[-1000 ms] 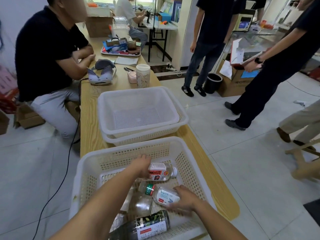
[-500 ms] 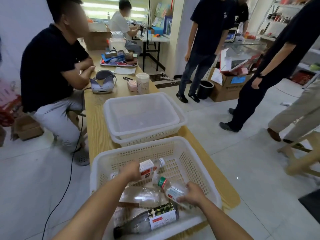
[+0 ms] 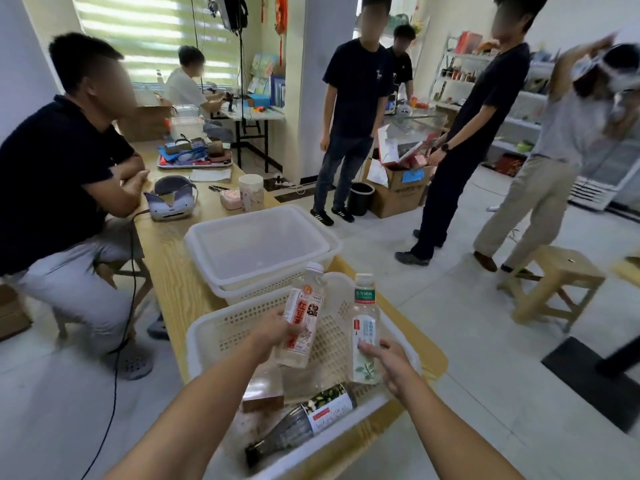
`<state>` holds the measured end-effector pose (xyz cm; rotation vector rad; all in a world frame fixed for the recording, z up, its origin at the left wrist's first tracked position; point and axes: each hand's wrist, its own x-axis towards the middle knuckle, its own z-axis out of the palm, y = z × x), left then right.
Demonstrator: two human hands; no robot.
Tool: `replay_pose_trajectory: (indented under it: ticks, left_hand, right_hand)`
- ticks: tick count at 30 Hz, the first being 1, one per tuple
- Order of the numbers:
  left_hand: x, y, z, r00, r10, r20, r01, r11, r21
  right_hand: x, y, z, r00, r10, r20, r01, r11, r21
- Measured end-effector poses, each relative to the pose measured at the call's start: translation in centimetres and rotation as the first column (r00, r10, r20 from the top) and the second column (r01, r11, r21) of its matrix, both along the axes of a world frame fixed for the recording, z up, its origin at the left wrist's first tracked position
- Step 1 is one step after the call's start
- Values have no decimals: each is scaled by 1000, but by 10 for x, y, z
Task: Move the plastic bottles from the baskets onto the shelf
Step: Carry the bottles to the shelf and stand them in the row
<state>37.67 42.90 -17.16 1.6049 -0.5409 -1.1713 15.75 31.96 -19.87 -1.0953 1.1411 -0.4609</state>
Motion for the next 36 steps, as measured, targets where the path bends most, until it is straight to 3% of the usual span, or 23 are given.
replay_pose_trajectory:
  ticks: [10,17,21,25,36]
  left_hand:
    - [-74,-17,32,961,-267,-69,259,960,-108]
    - [-161,-38,54,866,-500,-18,494,859,-133]
    - [-233,-36,65,753,-658,23,651,739,-172]
    - [-315,-11,67,591,-806,32,797,578,-178]
    - [-521,160,73,54,-999,3,959,51,-280]
  right_hand:
    - [-77,31,35,926,-273,261,276,961,26]
    - [-173,65,51,852,-467,236,487,873,-33]
    - [-241,108,59,759,-606,238,633,772,-51]
    - [-314,172,64,605,-752,263,785,618,-39]
    - [-454,449,76,69,-943,325,997,52,-60]
